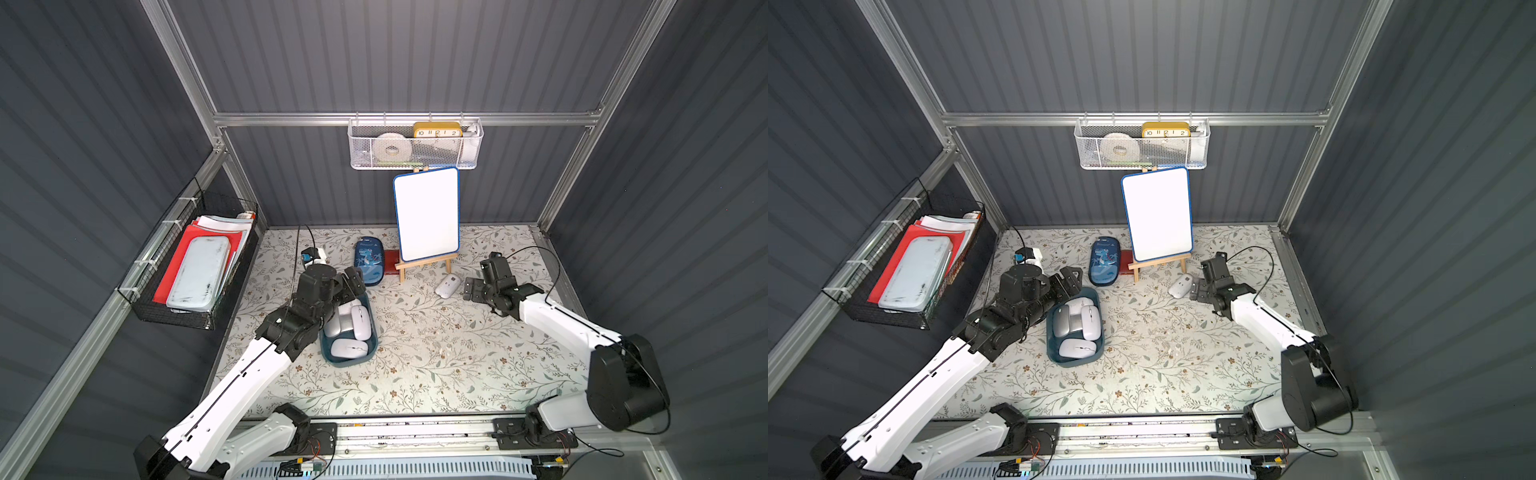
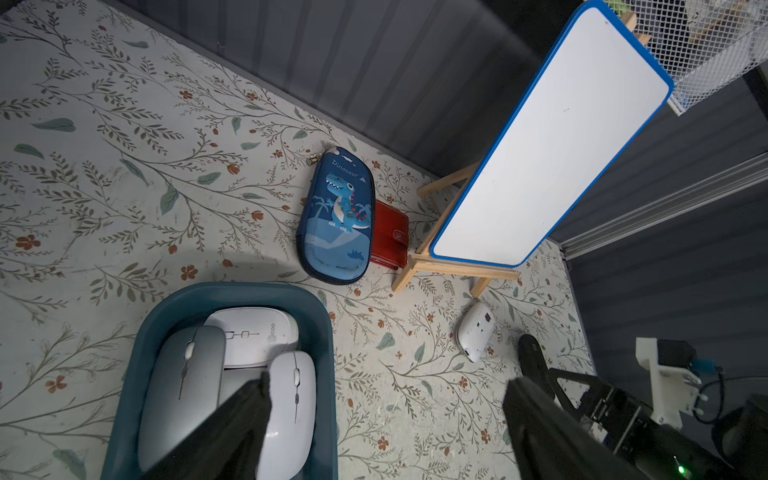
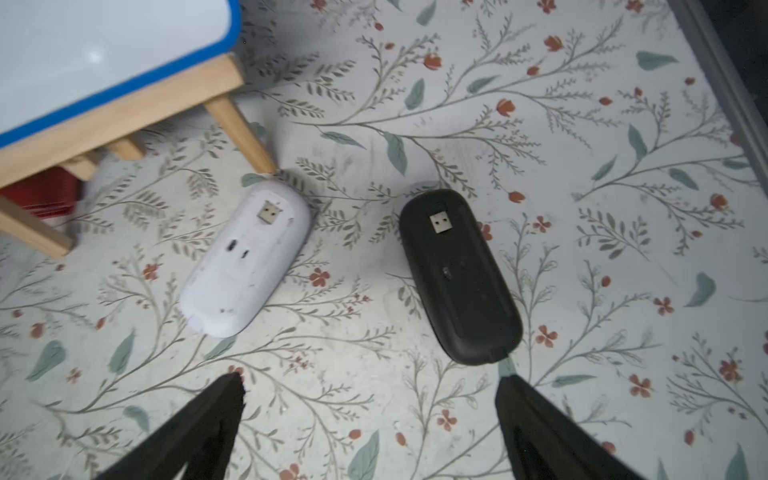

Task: Put the mouse in the storage box
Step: Pick up the mouse from the center of the board.

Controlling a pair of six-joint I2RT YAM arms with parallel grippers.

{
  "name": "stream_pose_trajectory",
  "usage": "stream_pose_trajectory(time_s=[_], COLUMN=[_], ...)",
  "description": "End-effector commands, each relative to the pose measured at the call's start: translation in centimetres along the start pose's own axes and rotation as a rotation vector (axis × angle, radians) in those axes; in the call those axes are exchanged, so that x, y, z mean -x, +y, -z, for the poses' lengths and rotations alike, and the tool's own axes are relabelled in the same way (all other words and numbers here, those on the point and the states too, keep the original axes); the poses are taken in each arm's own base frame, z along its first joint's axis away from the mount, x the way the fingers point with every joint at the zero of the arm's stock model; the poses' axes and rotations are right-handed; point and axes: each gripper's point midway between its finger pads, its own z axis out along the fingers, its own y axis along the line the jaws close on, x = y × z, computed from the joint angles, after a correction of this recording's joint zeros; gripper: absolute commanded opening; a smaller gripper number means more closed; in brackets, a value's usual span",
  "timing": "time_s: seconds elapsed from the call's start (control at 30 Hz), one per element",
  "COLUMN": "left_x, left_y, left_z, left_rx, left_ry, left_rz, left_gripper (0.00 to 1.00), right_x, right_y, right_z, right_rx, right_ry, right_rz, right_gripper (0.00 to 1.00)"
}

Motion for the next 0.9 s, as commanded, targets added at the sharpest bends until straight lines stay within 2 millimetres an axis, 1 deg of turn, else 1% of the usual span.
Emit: stream_pose_trajectory(time_s=[0.0,0.07,0.17,0.3,0.47,0.63,0.7,0.87], left_x=[0.3,0.3,0.4,0.3,0.2,0.0,-0.1,-0.2], left_y=[-0.4,-0.5,-0.5,-0.5,-0.7,-0.7,-0.7,-0.7], left_z=[0.4,0.5,0.6,0.5,0.4,0.1,0.0,-0.1], left_rx=[-0.032,-0.038,-0.043,-0.043,-0.050,-0.046,-0.047,-0.045], left_ry=[-0.016,-0.019,-0.022,-0.019,-0.015,-0.007,-0.001,0.000], left_rz=[-0.022,-0.024,-0.024,-0.028,-0.032,-0.036,-0.038,-0.038], left_gripper=[0.94,0.94,0.95,0.95,0.96,0.96,0.96,0.96], right_x=[-2.2,-2.2,-2.1,-2.2,-2.5,-2.9,-3.0,-3.2], right_y=[-2.4,-3.2,-4.6,-5.7,-5.7,-5.3,-4.9,-4.7], right_z=[-1.5,-2.9,-4.4,-5.7,-7.2,-8.5,-8.8,-9.6], right_rx=[-0.066,-0.075,-0.122,-0.136,-0.112,-0.077,-0.053,-0.048], right_ry=[0.186,0.239,0.290,0.332,0.360,0.406,0.419,0.451], right_rz=[-0.023,-0.050,-0.059,-0.086,-0.105,-0.099,-0.093,-0.089], right_gripper=[0.99,0.99,0.99,0.99,0.99,0.99,0.97,0.91])
